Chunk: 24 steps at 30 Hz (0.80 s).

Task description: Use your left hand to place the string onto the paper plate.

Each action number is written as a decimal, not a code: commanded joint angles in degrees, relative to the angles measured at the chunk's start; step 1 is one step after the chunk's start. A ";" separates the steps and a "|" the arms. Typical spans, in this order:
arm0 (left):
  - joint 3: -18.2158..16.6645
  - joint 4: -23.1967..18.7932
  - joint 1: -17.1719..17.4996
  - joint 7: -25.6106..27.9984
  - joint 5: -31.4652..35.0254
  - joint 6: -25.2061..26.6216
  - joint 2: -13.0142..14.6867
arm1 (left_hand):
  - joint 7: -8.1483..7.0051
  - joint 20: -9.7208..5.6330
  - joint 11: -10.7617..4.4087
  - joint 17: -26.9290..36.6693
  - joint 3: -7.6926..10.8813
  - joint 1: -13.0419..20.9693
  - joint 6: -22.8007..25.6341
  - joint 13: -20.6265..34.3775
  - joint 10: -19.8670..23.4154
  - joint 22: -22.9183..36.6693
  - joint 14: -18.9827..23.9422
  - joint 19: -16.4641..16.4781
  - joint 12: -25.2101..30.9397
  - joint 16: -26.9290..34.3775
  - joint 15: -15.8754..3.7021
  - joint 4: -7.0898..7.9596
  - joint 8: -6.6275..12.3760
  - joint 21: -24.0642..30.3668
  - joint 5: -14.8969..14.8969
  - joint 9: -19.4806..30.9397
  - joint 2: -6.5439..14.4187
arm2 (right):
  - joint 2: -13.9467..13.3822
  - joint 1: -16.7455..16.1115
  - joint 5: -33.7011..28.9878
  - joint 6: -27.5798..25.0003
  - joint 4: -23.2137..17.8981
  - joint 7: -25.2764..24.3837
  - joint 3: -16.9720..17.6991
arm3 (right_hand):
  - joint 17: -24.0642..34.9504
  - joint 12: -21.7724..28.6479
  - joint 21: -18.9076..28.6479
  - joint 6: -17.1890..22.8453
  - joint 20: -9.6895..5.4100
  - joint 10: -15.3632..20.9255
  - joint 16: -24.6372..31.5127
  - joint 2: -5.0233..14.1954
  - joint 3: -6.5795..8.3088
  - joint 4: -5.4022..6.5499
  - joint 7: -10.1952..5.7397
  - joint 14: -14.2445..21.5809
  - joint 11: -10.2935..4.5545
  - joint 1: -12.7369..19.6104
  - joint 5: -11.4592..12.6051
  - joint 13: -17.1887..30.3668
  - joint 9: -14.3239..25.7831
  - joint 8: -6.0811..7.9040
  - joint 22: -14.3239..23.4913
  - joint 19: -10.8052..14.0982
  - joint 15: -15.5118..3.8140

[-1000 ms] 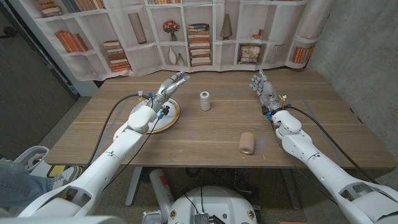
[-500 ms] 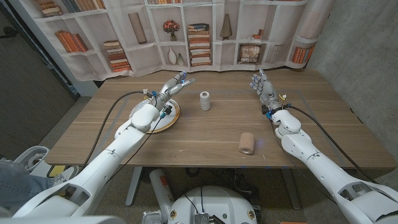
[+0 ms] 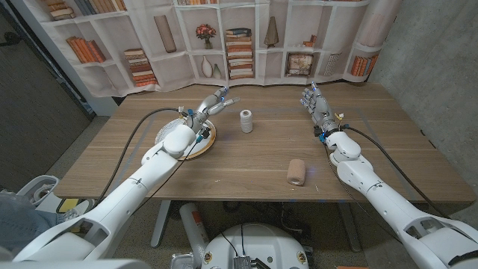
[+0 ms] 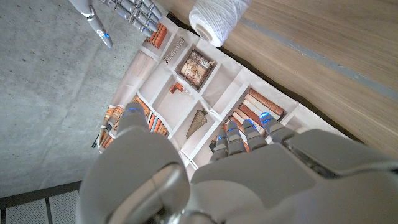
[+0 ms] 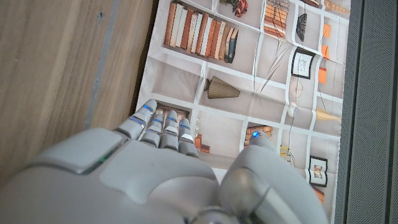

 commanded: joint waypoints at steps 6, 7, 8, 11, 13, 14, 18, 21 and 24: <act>2.82 -0.64 -1.51 2.02 3.82 3.47 -0.02 | -0.18 0.49 -0.32 0.13 -0.04 0.86 1.21 0.24 1.38 0.29 0.97 0.62 0.43 0.30 -0.13 -0.43 0.43 -0.12 0.24 0.21 -0.21 | 0.28 -0.37 0.45 0.64 0.53 0.15 0.29 | 0.11 0.46 -0.18 0.38 0.01 0.33 0.26 0.29 0.06 -0.39 0.05 0.53 -0.30 0.67 0.24 0.11 0.29 0.47 0.24 0.33 0.11; 2.83 -0.61 -1.52 2.02 3.79 3.42 -0.02 | -0.20 0.49 -0.37 0.14 -0.03 0.96 1.21 0.25 1.52 0.30 1.11 0.64 0.47 0.34 -0.09 -0.45 0.42 -0.12 0.25 0.21 -0.17 | 0.28 -0.37 0.45 0.64 0.53 0.15 0.29 | 0.11 0.47 -0.17 0.37 0.00 0.35 0.27 0.29 0.05 -0.40 0.01 0.56 -0.23 0.67 0.24 0.11 0.29 0.46 0.24 0.36 0.19; 2.97 -0.61 -1.67 1.70 3.69 3.87 -0.10 | -0.18 0.47 -0.44 0.14 -0.03 1.07 1.38 0.25 1.62 0.30 1.33 0.69 0.49 0.40 -0.25 -0.48 0.47 -0.13 0.27 0.22 -0.12 | 0.31 -0.43 0.50 0.71 0.53 0.10 0.35 | 0.11 0.47 -0.19 0.37 0.01 0.37 0.28 0.30 0.04 -0.41 0.01 0.58 -0.24 0.67 0.24 0.11 0.29 0.46 0.24 0.34 0.19; 3.78 -0.98 -2.34 1.17 4.58 5.86 -0.17 | -0.20 0.40 -0.54 0.15 -0.02 1.28 1.62 0.26 1.87 0.31 1.40 0.84 0.55 0.39 -0.31 -0.53 0.53 -0.11 0.30 0.22 -0.02 | 0.37 -0.54 0.72 0.87 0.70 0.26 0.46 | 0.12 0.49 -0.18 0.47 0.03 0.40 0.28 0.31 0.02 -0.43 0.00 0.59 -0.27 0.68 0.25 0.11 0.30 0.49 0.25 0.39 0.19; 4.14 -0.77 -2.77 0.68 4.61 6.25 -0.39 | -0.21 0.39 -0.56 0.15 -0.01 1.38 1.67 0.26 1.89 0.31 1.45 0.84 0.53 0.39 -0.30 -0.56 0.53 -0.13 0.32 0.22 0.04 | 0.38 -0.66 0.78 1.00 0.72 0.28 0.51 | 0.12 0.48 -0.20 0.47 0.04 0.39 0.29 0.31 0.01 -0.43 0.01 0.63 -0.30 0.68 0.25 0.11 0.30 0.49 0.25 0.37 0.18; 4.47 -0.79 -2.95 0.91 5.24 6.51 -0.43 | -0.23 0.38 -0.62 0.15 -0.01 1.40 1.68 0.26 1.91 0.31 1.46 0.84 0.54 0.39 -0.32 -0.56 0.53 -0.14 0.32 0.22 0.05 | 0.38 -0.74 0.84 1.05 0.71 0.31 0.54 | 0.12 0.48 -0.20 0.46 0.02 0.38 0.29 0.31 0.00 -0.44 0.00 0.64 -0.34 0.68 0.25 0.11 0.30 0.48 0.25 0.39 0.23; 5.20 -1.11 -3.41 0.55 6.03 7.85 -0.60 | -0.21 0.42 -0.66 0.16 0.00 1.59 1.77 0.26 1.92 0.32 1.69 0.84 0.50 0.44 -0.34 -0.60 0.53 -0.18 0.35 0.23 0.15 | 0.38 -1.07 1.10 1.16 0.69 0.42 0.66 | 0.12 0.47 -0.20 0.48 0.01 0.37 0.30 0.33 -0.02 -0.46 -0.01 0.68 -0.26 0.69 0.26 0.11 0.30 0.48 0.25 0.41 0.20; 5.95 -1.01 -3.85 0.45 6.91 8.53 -0.78 | -0.22 0.39 -0.73 0.17 0.01 1.72 1.94 0.27 2.05 0.32 1.76 0.85 0.53 0.45 -0.34 -0.62 0.58 -0.20 0.37 0.23 0.23 | 0.37 -1.27 1.25 1.26 0.63 0.51 0.74 | 0.12 0.47 -0.21 0.51 0.04 0.36 0.30 0.33 -0.03 -0.47 0.03 0.70 -0.32 0.70 0.27 0.11 0.30 0.49 0.25 0.41 0.21; 6.53 -1.35 -4.02 0.94 8.11 9.52 -0.89 | -0.23 0.32 -0.72 0.18 0.05 2.00 2.44 0.28 2.43 0.33 2.07 1.01 0.62 0.51 -0.54 -0.66 0.72 -0.19 0.41 0.24 0.42 | 0.25 -1.43 1.31 1.27 0.45 0.56 0.80 | 0.13 0.47 -0.20 0.52 0.04 0.38 0.30 0.35 -0.05 -0.49 -0.02 0.72 -0.28 0.71 0.27 0.12 0.30 0.49 0.25 0.48 0.25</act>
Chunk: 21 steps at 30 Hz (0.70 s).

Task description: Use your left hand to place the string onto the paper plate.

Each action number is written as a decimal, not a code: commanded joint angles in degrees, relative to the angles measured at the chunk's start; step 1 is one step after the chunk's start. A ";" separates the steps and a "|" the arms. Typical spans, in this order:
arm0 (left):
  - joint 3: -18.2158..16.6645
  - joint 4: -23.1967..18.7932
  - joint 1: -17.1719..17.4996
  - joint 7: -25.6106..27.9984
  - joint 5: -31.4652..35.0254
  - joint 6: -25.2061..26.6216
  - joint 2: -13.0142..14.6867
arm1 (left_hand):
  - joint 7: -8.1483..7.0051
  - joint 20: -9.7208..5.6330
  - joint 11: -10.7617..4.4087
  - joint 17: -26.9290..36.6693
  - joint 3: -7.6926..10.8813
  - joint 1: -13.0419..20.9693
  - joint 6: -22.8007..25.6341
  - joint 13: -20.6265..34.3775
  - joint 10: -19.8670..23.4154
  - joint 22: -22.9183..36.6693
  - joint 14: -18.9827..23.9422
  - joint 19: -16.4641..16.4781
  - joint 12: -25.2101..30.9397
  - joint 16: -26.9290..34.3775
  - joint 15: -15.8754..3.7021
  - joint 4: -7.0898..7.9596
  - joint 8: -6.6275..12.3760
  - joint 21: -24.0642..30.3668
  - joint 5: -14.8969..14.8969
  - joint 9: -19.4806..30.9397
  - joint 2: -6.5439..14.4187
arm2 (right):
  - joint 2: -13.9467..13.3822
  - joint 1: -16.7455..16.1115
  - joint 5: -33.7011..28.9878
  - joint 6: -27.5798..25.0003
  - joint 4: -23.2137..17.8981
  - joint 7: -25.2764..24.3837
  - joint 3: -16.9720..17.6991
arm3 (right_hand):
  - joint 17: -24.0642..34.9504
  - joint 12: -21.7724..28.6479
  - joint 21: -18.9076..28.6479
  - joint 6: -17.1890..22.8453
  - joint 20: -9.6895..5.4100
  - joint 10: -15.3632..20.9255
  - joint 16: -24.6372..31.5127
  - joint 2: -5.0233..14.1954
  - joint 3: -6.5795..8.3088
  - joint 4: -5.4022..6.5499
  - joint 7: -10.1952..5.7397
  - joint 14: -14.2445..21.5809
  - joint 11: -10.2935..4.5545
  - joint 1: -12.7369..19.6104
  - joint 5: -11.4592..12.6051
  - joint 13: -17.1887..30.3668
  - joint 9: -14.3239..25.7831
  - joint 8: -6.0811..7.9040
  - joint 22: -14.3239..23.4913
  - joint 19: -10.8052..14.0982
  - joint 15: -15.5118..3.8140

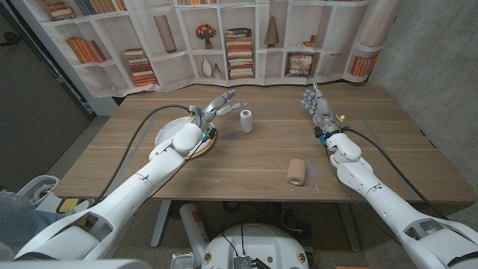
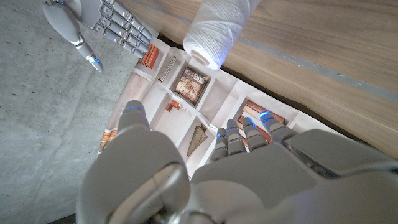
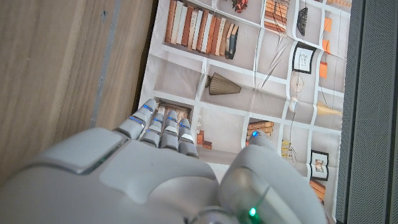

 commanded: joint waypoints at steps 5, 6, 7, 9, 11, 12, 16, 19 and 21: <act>3.04 -1.45 -1.34 0.82 4.96 5.11 -0.48 | 0.01 0.11 -0.18 0.19 0.15 1.07 0.92 0.29 1.05 0.34 0.75 0.60 0.43 0.56 -0.07 -0.30 0.37 -0.19 0.46 0.25 0.30 | -0.39 -0.97 0.63 0.30 -0.61 0.28 0.52 | 0.13 0.47 0.01 0.54 0.08 0.39 0.30 0.06 0.08 -0.37 -0.02 0.41 -0.24 0.42 0.29 0.12 0.30 0.48 0.25 0.51 -0.09; 2.85 -1.18 -1.29 0.57 4.27 4.77 -0.68 | -0.06 0.08 -0.33 0.20 0.17 1.21 1.19 0.30 1.26 0.35 0.72 0.60 0.48 0.51 -0.05 -0.32 0.44 -0.22 0.48 0.25 0.40 | -0.42 -1.02 0.69 0.33 -0.68 0.30 0.58 | 0.13 0.47 0.00 0.54 0.08 0.39 0.30 0.06 0.07 -0.37 -0.03 0.41 -0.25 0.42 0.29 0.12 0.30 0.48 0.25 0.48 -0.08; 2.95 -0.97 -1.42 0.45 4.32 4.46 -0.62 | -0.03 0.11 -0.38 0.20 0.19 1.31 1.25 0.30 1.43 0.35 0.95 0.69 0.52 0.58 -0.05 -0.33 0.44 -0.21 0.49 0.26 0.47 | -0.47 -1.05 0.72 0.35 -0.71 0.33 0.61 | 0.13 0.46 -0.01 0.55 0.08 0.35 0.30 0.07 0.07 -0.38 -0.03 0.44 -0.26 0.42 0.29 0.12 0.30 0.48 0.25 0.49 -0.05; 3.59 -2.12 -1.36 1.46 6.41 6.61 -0.42 | -0.02 0.04 -0.49 0.20 0.20 1.43 1.41 0.30 1.49 0.35 1.13 0.71 0.52 0.62 -0.13 -0.35 0.48 -0.22 0.51 0.26 0.55 | -0.53 -1.13 0.77 0.34 -0.83 0.30 0.68 | 0.13 0.46 -0.01 0.55 0.09 0.37 0.31 0.07 0.06 -0.39 -0.01 0.46 -0.29 0.43 0.29 0.12 0.30 0.48 0.26 0.50 -0.09; 3.81 -2.22 -1.48 1.32 6.66 7.02 -0.39 | -0.04 0.04 -0.46 0.20 0.21 1.53 1.57 0.31 1.60 0.36 1.14 0.72 0.54 0.60 -0.15 -0.36 0.52 -0.24 0.52 0.26 0.62 | -0.54 -1.19 0.86 0.38 -0.85 0.36 0.73 | 0.14 0.48 -0.01 0.58 0.09 0.41 0.30 0.08 0.05 -0.40 -0.02 0.45 -0.26 0.43 0.30 0.12 0.30 0.49 0.26 0.51 -0.05; 4.07 -2.60 -1.42 1.97 7.55 7.81 -0.41 | 0.02 0.02 -0.53 0.21 0.22 1.61 1.65 0.31 1.76 0.36 1.19 0.72 0.58 0.60 -0.19 -0.37 0.53 -0.26 0.53 0.26 0.66 | -0.58 -1.21 0.83 0.40 -0.86 0.34 0.74 | 0.14 0.46 -0.01 0.59 0.11 0.38 0.30 0.08 0.04 -0.40 -0.03 0.46 -0.23 0.43 0.30 0.12 0.30 0.49 0.26 0.51 -0.04; 4.47 -2.87 -1.42 2.61 8.56 8.58 -0.38 | -0.06 0.01 -0.49 0.21 0.24 1.85 2.13 0.32 2.14 0.36 1.61 0.82 0.66 0.69 -0.35 -0.40 0.65 -0.27 0.55 0.27 0.82 | -0.62 -1.26 1.01 0.42 -0.78 0.46 0.84 | 0.14 0.50 -0.02 0.61 0.12 0.46 0.29 0.09 0.01 -0.42 -0.05 0.46 -0.30 0.44 0.31 0.12 0.30 0.49 0.26 0.53 -0.03; 4.78 -3.15 -1.26 3.92 9.81 9.52 -0.50 | -0.08 0.00 -0.56 0.21 0.25 1.93 2.26 0.32 2.21 0.37 1.71 0.85 0.66 0.70 -0.32 -0.40 0.67 -0.28 0.56 0.27 0.88 | -0.59 -1.20 1.08 0.54 -0.53 0.63 0.87 | 0.14 0.50 -0.03 0.61 0.13 0.47 0.30 0.10 0.00 -0.43 -0.10 0.48 -0.26 0.44 0.31 0.12 0.31 0.48 0.26 0.54 -0.03; 5.11 -3.42 -1.18 4.95 10.99 10.76 -0.70 | -0.25 0.03 -0.88 0.22 0.28 2.18 2.66 0.32 2.85 0.37 2.08 0.97 0.84 0.77 -0.38 -0.42 0.75 -0.29 0.59 0.27 1.06 | -0.49 -1.14 1.14 0.63 -0.29 0.75 0.87 | 0.14 0.49 -0.03 0.66 0.14 0.44 0.29 0.10 -0.01 -0.44 -0.04 0.47 -0.29 0.43 0.31 0.12 0.31 0.50 0.26 0.56 -0.03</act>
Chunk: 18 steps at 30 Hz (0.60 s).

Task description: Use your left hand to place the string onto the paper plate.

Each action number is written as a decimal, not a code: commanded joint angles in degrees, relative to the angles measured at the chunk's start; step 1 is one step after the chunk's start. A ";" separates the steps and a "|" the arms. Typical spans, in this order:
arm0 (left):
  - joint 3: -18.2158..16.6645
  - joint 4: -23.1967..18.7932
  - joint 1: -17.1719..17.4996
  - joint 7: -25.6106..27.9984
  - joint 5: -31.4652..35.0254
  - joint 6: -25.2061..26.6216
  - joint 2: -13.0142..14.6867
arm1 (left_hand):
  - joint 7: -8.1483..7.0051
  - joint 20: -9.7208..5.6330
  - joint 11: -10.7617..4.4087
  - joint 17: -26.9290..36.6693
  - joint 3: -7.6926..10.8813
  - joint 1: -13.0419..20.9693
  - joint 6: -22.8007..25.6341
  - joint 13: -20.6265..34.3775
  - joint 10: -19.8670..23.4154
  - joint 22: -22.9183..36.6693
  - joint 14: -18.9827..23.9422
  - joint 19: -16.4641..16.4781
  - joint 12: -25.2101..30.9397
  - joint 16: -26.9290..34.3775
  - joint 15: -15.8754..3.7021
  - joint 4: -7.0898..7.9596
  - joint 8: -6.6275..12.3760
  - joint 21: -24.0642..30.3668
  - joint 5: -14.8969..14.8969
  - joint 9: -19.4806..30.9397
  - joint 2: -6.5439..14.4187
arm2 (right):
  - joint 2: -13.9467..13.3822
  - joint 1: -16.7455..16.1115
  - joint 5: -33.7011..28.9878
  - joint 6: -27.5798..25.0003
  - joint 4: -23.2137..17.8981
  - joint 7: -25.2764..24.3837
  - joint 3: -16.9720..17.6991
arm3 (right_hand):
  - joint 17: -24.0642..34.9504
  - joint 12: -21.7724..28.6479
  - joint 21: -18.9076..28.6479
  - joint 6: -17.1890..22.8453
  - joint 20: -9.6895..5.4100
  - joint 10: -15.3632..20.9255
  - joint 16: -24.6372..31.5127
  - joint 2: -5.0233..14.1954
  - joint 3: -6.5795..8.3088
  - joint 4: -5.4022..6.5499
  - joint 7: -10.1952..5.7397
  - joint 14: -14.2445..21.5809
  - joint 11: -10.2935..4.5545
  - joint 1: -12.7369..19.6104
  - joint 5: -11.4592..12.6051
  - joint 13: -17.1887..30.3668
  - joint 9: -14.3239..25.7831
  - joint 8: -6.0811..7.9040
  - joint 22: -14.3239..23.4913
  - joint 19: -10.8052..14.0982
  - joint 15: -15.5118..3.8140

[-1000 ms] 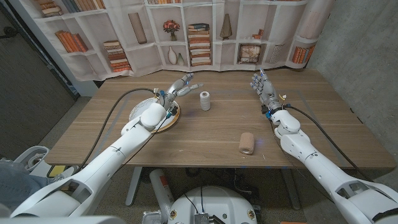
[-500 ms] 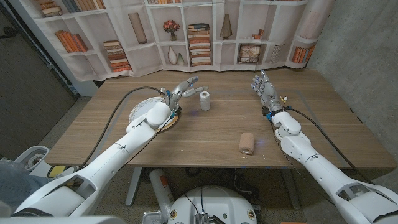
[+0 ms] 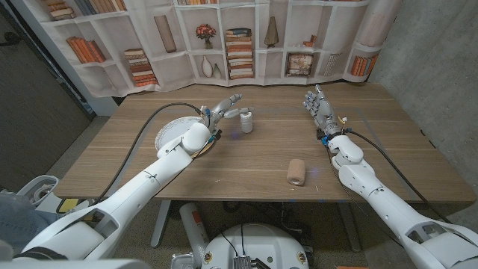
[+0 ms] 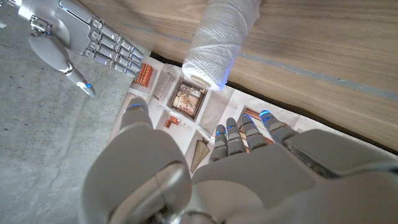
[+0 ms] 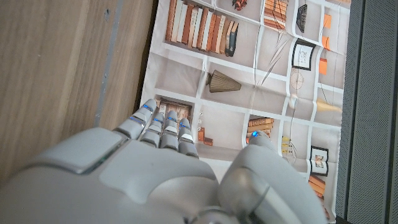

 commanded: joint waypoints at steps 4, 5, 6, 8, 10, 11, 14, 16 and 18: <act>2.19 -1.12 -0.05 4.65 6.00 4.50 -0.43 | 0.08 -0.26 -0.33 0.24 0.31 1.41 2.04 0.34 1.98 0.09 2.03 0.86 0.58 0.59 -0.16 -0.40 0.67 0.08 0.41 0.28 0.75 | 0.18 0.00 0.59 0.49 0.90 0.73 0.23 | 0.15 0.46 -0.04 0.65 0.12 0.38 0.31 0.12 0.12 -0.30 -0.10 0.54 -0.29 0.44 0.32 0.12 0.31 0.48 0.26 0.58 -0.01; 2.47 -1.21 -0.30 4.28 6.37 4.75 -0.22 | 0.02 -0.29 -0.59 0.24 0.32 1.55 2.16 0.35 2.49 0.09 2.22 0.86 0.73 0.61 -0.14 -0.40 0.67 0.05 0.42 0.29 0.84 | 0.25 0.05 0.58 0.54 1.06 0.73 0.22 | 0.15 0.46 -0.04 0.66 0.14 0.37 0.31 0.13 0.11 -0.31 -0.10 0.55 -0.24 0.44 0.33 0.12 0.31 0.49 0.26 0.58 -0.02; 2.35 -1.20 -0.28 4.09 5.98 4.80 -0.36 | 0.12 -0.58 -0.57 0.25 0.35 1.71 2.66 0.35 2.77 0.10 2.60 0.92 0.78 0.69 -0.24 -0.41 0.80 0.03 0.43 0.29 0.96 | 0.29 0.11 0.63 0.56 1.19 0.85 0.21 | 0.15 0.46 -0.04 0.68 0.14 0.40 0.32 0.13 0.11 -0.31 -0.11 0.58 -0.23 0.45 0.33 0.12 0.31 0.49 0.26 0.58 -0.02; 2.55 -0.99 -0.47 4.30 6.24 4.74 -0.48 | -0.01 -0.75 -0.67 0.25 0.37 1.86 3.08 0.36 3.12 0.10 2.82 0.99 0.86 0.72 -0.28 -0.42 0.91 0.03 0.44 0.30 1.06 | 0.36 0.20 0.65 0.64 1.42 0.96 0.19 | 0.15 0.45 -0.05 0.70 0.17 0.37 0.32 0.13 0.09 -0.32 -0.12 0.59 -0.33 0.45 0.33 0.13 0.31 0.49 0.26 0.59 -0.02; 2.86 -0.69 -0.76 4.31 6.54 4.83 -0.66 | -0.02 -0.90 -0.68 0.26 0.38 1.98 3.25 0.36 3.47 0.10 2.95 1.11 0.95 0.72 -0.33 -0.42 0.93 0.05 0.44 0.30 1.14 | 0.43 0.24 0.70 0.75 1.59 1.08 0.21 | 0.16 0.45 -0.04 0.68 0.14 0.37 0.32 0.14 0.08 -0.33 -0.13 0.59 -0.35 0.45 0.33 0.13 0.31 0.48 0.26 0.62 -0.10; 3.14 -0.74 -0.85 4.78 7.22 5.42 -0.84 | -0.03 -0.94 -0.69 0.26 0.38 2.00 3.27 0.36 3.48 0.10 2.98 1.12 0.94 0.72 -0.32 -0.42 0.93 0.04 0.44 0.30 1.16 | 0.48 0.26 0.73 0.80 1.66 1.09 0.23 | 0.16 0.45 -0.04 0.72 0.12 0.37 0.33 0.14 0.08 -0.34 -0.15 0.62 -0.35 0.45 0.34 0.13 0.31 0.49 0.27 0.64 -0.06; 3.58 0.06 -1.58 3.62 6.77 4.91 -1.11 | -0.09 -0.94 -0.84 0.26 0.39 2.09 3.36 0.37 3.55 0.11 3.06 1.14 0.93 0.71 -0.32 -0.42 0.92 0.03 0.44 0.30 1.23 | 0.53 0.27 0.81 0.87 1.84 1.19 0.28 | 0.16 0.45 -0.04 0.74 0.11 0.36 0.33 0.15 0.06 -0.35 -0.12 0.65 -0.35 0.46 0.34 0.13 0.31 0.50 0.27 0.65 -0.06; 4.26 0.44 -2.09 3.75 7.72 5.39 -1.41 | -0.12 -1.03 -0.79 0.27 0.39 2.14 3.45 0.37 3.55 0.11 3.10 1.16 0.89 0.69 -0.31 -0.41 0.92 0.02 0.44 0.30 1.29 | 0.51 0.19 0.85 0.93 1.87 1.21 0.32 | 0.16 0.45 -0.06 0.74 0.09 0.37 0.31 0.16 0.04 -0.37 -0.14 0.62 -0.31 0.46 0.35 0.13 0.31 0.49 0.27 0.65 -0.06; 4.47 1.01 -2.40 3.55 7.52 5.12 -1.84 | -0.17 -1.01 -0.86 0.27 0.40 2.19 3.52 0.37 3.62 0.11 3.12 1.20 0.89 0.67 -0.29 -0.40 0.92 0.02 0.44 0.30 1.33 | 0.51 0.06 0.96 1.02 1.88 1.21 0.43 | 0.16 0.45 -0.05 0.73 0.12 0.37 0.31 0.16 0.03 -0.38 -0.13 0.64 -0.31 0.47 0.35 0.13 0.31 0.48 0.27 0.68 -0.07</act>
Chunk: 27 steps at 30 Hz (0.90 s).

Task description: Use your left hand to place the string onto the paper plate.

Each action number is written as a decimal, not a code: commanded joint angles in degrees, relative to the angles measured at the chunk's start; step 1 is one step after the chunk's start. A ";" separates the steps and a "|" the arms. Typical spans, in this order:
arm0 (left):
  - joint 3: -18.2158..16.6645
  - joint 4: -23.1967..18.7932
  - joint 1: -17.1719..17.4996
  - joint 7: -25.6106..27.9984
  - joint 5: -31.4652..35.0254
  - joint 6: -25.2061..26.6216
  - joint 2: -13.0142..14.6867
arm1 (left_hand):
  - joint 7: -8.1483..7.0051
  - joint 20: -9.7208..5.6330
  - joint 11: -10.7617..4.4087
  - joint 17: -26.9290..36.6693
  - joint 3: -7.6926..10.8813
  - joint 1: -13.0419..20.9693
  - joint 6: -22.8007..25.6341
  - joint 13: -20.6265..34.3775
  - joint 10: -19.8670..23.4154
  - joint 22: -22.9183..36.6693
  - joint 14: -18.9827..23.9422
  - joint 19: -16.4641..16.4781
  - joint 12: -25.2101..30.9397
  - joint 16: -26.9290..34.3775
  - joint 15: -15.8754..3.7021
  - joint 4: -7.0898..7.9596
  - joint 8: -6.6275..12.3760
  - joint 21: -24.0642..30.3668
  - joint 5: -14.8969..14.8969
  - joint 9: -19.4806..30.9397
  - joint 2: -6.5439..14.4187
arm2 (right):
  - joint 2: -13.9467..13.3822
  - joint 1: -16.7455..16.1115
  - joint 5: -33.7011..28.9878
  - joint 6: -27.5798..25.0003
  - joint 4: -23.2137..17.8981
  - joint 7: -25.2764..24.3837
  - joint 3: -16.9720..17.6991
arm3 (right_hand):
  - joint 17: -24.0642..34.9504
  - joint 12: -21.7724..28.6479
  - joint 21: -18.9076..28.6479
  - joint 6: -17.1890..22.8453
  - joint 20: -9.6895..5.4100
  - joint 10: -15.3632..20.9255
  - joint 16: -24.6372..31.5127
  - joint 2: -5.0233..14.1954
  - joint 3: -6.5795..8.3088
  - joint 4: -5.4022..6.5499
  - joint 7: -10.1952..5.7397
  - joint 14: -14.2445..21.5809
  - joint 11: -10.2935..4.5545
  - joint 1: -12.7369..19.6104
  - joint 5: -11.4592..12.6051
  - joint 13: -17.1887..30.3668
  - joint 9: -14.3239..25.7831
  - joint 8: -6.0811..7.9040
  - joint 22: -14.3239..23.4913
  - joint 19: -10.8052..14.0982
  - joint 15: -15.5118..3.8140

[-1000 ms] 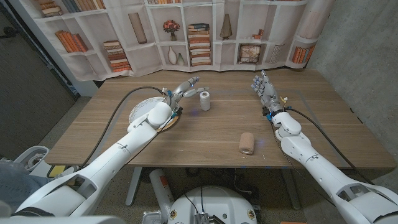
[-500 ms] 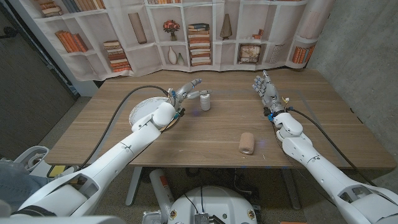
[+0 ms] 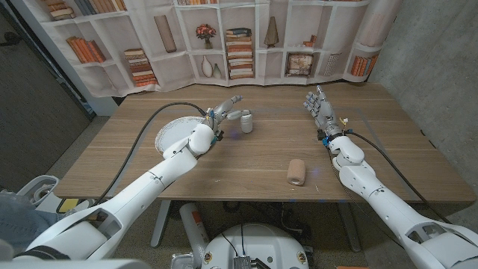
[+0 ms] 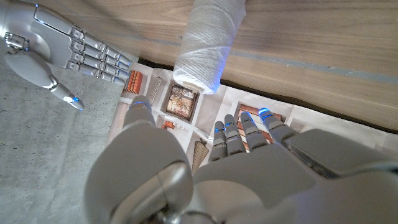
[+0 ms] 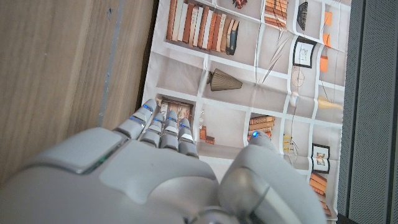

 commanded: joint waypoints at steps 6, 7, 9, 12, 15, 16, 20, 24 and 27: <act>3.28 1.99 -2.33 0.36 4.09 2.25 -1.75 | -0.28 0.11 -0.18 0.28 0.24 0.74 1.24 0.08 0.63 0.12 0.80 0.30 0.39 0.26 -0.27 -0.21 0.55 0.00 0.43 0.32 0.32 | 0.09 -0.46 0.69 0.64 0.65 0.37 0.60 | 0.16 0.46 -0.07 0.42 0.12 0.41 0.31 0.17 0.06 -0.33 0.17 0.45 -0.23 0.47 0.37 0.13 0.31 0.48 0.27 0.69 0.14; 3.38 2.09 -2.43 0.32 4.23 2.45 -1.84 | -0.31 0.10 -0.22 0.28 0.25 0.79 1.37 0.09 0.73 0.12 0.94 0.35 0.41 0.29 -0.27 -0.21 0.58 0.01 0.43 0.32 0.36 | 0.08 -0.51 0.82 0.66 0.68 0.48 0.67 | 0.16 0.47 -0.07 0.43 0.12 0.42 0.31 0.17 0.06 -0.33 0.20 0.46 -0.22 0.47 0.37 0.13 0.31 0.48 0.27 0.69 0.15; 3.44 2.10 -2.52 -0.10 4.15 2.73 -1.92 | -0.44 -0.34 -0.27 0.28 0.29 1.00 1.62 0.09 1.38 0.13 1.23 0.58 0.57 0.32 -0.42 -0.21 0.60 0.06 0.43 0.32 0.52 | 0.10 -0.62 0.93 0.76 0.73 0.50 0.76 | 0.17 0.45 -0.09 0.41 0.16 0.39 0.31 0.18 0.04 -0.35 0.15 0.47 -0.29 0.47 0.37 0.13 0.31 0.46 0.27 0.65 0.16; 3.60 1.93 -2.52 -0.10 4.54 3.27 -2.00 | -0.50 -0.71 -0.42 0.28 0.35 1.26 2.18 0.10 1.86 0.13 1.51 0.87 0.67 0.34 -0.43 -0.24 0.73 0.12 0.43 0.33 0.71 | 0.21 -0.68 1.11 0.92 0.98 0.65 0.84 | 0.17 0.45 -0.10 0.45 0.17 0.39 0.31 0.19 0.01 -0.36 0.13 0.48 -0.26 0.47 0.38 0.13 0.31 0.47 0.27 0.67 0.14; 3.84 1.65 -2.54 0.02 5.20 4.05 -2.05 | -0.57 -0.92 -0.55 0.28 0.46 1.61 2.57 0.11 2.15 0.13 1.92 1.09 0.69 0.40 -0.50 -0.29 0.80 0.15 0.44 0.34 0.95 | 0.34 -0.66 1.29 1.02 1.30 0.87 0.87 | 0.17 0.45 -0.11 0.47 0.21 0.39 0.32 0.20 0.00 -0.37 0.11 0.53 -0.23 0.47 0.39 0.13 0.31 0.48 0.27 0.67 0.18; 3.96 1.56 -2.54 0.20 5.57 4.28 -2.02 | -0.60 -1.03 -0.64 0.28 0.52 1.77 2.66 0.11 2.44 0.13 2.03 1.26 0.76 0.40 -0.54 -0.32 0.80 0.20 0.44 0.34 1.06 | 0.39 -0.66 1.36 1.08 1.41 0.97 0.90 | 0.17 0.46 -0.12 0.48 0.20 0.40 0.32 0.20 -0.01 -0.38 0.12 0.54 -0.18 0.47 0.39 0.13 0.31 0.48 0.27 0.65 0.18; 4.14 1.29 -2.45 0.25 5.99 4.78 -2.03 | -0.90 -1.21 -0.86 0.27 0.85 2.67 3.17 0.13 2.98 0.13 2.71 2.07 0.80 0.50 -0.76 -0.54 0.86 0.42 0.49 0.35 1.58 | 0.47 -0.61 1.50 1.17 1.68 1.30 0.90 | 0.17 0.46 -0.12 0.45 0.21 0.41 0.33 0.21 -0.03 -0.39 0.02 0.57 -0.25 0.47 0.39 0.13 0.31 0.46 0.28 0.67 0.16; 4.19 1.36 -2.21 0.92 6.32 5.18 -2.32 | -1.09 -0.66 -1.37 0.31 1.47 4.62 3.84 0.17 3.93 0.31 3.77 5.47 0.80 0.56 -1.05 -1.02 0.81 1.61 0.52 0.38 2.43 | 0.59 -0.60 1.54 1.35 1.82 1.39 0.92 | 0.18 0.46 -0.09 0.48 0.24 0.41 0.50 0.23 -0.07 -0.40 0.01 1.03 -0.27 0.45 0.40 0.13 0.32 0.46 0.28 0.77 0.04; 4.36 1.29 -2.23 0.73 6.54 5.64 -2.33 | -1.63 -0.29 -1.74 0.43 1.80 5.77 4.75 0.20 4.46 0.56 4.62 7.34 0.74 0.69 -1.33 -1.24 0.95 2.36 0.48 0.40 2.90 | 0.65 -0.64 1.43 1.36 1.75 1.09 0.93 | 0.20 0.44 -0.04 0.52 0.17 0.36 0.56 0.26 -0.11 -0.41 0.02 1.25 -0.34 0.42 0.41 0.13 0.32 0.47 0.28 0.94 -0.06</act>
